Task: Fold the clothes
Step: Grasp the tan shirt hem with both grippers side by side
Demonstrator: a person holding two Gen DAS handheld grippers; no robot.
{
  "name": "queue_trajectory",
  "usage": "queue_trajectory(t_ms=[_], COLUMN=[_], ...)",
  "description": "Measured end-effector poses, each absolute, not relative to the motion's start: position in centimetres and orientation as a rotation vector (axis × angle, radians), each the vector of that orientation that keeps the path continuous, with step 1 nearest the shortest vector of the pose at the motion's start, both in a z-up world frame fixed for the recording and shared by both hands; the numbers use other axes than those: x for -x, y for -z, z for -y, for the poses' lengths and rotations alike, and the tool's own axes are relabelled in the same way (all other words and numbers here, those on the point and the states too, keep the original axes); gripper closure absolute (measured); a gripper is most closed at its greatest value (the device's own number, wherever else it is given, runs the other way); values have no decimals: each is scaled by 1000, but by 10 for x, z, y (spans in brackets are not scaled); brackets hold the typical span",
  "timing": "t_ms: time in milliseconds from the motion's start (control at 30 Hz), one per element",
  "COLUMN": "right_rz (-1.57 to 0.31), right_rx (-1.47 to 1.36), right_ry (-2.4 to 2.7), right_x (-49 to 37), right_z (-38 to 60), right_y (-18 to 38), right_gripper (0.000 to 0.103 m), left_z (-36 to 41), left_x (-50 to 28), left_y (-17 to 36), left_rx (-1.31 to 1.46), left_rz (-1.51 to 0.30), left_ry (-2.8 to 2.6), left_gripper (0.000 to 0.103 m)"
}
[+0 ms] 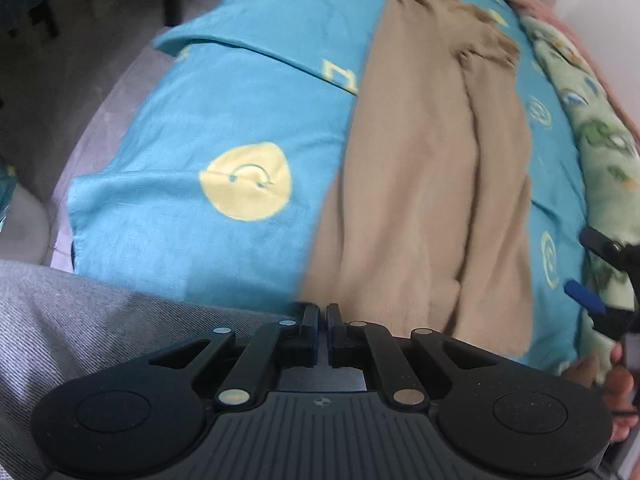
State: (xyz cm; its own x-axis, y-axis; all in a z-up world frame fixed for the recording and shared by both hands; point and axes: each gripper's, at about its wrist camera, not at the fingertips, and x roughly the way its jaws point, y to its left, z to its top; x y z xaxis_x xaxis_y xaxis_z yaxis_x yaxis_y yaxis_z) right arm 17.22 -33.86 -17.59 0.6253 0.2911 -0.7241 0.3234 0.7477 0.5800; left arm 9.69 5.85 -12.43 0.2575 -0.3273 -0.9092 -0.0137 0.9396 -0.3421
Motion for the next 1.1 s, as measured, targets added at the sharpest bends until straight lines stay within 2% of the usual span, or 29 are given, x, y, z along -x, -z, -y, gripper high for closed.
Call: queue_trajectory(t_ms=[33, 67, 100, 133, 167, 200, 267, 333, 367, 400, 567, 633, 733, 833, 900, 1067, 1100], right_rz=[-923, -928, -933, -937, -947, -957, -980, -1006, -1024, -1043, -1100, -1131, -1165, -1216, -1256, -1312, -1318], right_rx=[-756, -763, -771, -779, -788, -797, -801, -788, -778, -769, -740, -726, -723, -779, -747, -631, -615], right_ry=[21, 20, 19, 17, 10, 1, -8, -7, 2, 11, 58, 92, 79, 19, -12, -52, -54], right_x=[-172, -172, -172, -173, -174, -175, -179, -182, -183, -185, -190, -193, -195, -192, -190, -186, -185], right_z=[339, 339, 340, 341, 341, 341, 340, 338, 337, 336, 334, 332, 328, 328, 323, 305, 303], right_y=[176, 178, 179, 180, 182, 185, 188, 192, 194, 196, 207, 212, 217, 219, 217, 213, 212], right_gripper=[7, 7, 7, 7, 7, 7, 7, 15, 25, 27, 27, 26, 25, 26, 26, 26, 26], left_z=[-58, -57, -60, -63, -66, -67, -70, -70, -70, -69, -65, -65, -58, -46, -37, -30, -30], left_x=[-94, -92, -91, -90, -92, -97, -106, -121, -130, -140, -168, -170, -167, -159, -153, -149, -149], left_y=[124, 124, 120, 116, 113, 113, 113, 120, 127, 134, 173, 173, 174, 172, 171, 169, 169], left_rx=[292, 281, 303, 326, 356, 365, 384, 399, 405, 410, 441, 455, 431, 371, 304, 270, 274], left_rz=[-1307, -1312, -1287, -1261, -1228, -1200, -1143, -1131, -1143, -1156, -1283, -1280, -1317, -1354, -1378, -1388, -1386], left_ry=[220, 223, 239, 254, 256, 242, 216, 180, 158, 136, 126, 158, 245, 332, 365, 365, 365], left_gripper=[94, 87, 71, 63, 46, 37, 33, 27, 27, 27, 27, 23, 25, 43, 63, 71, 76])
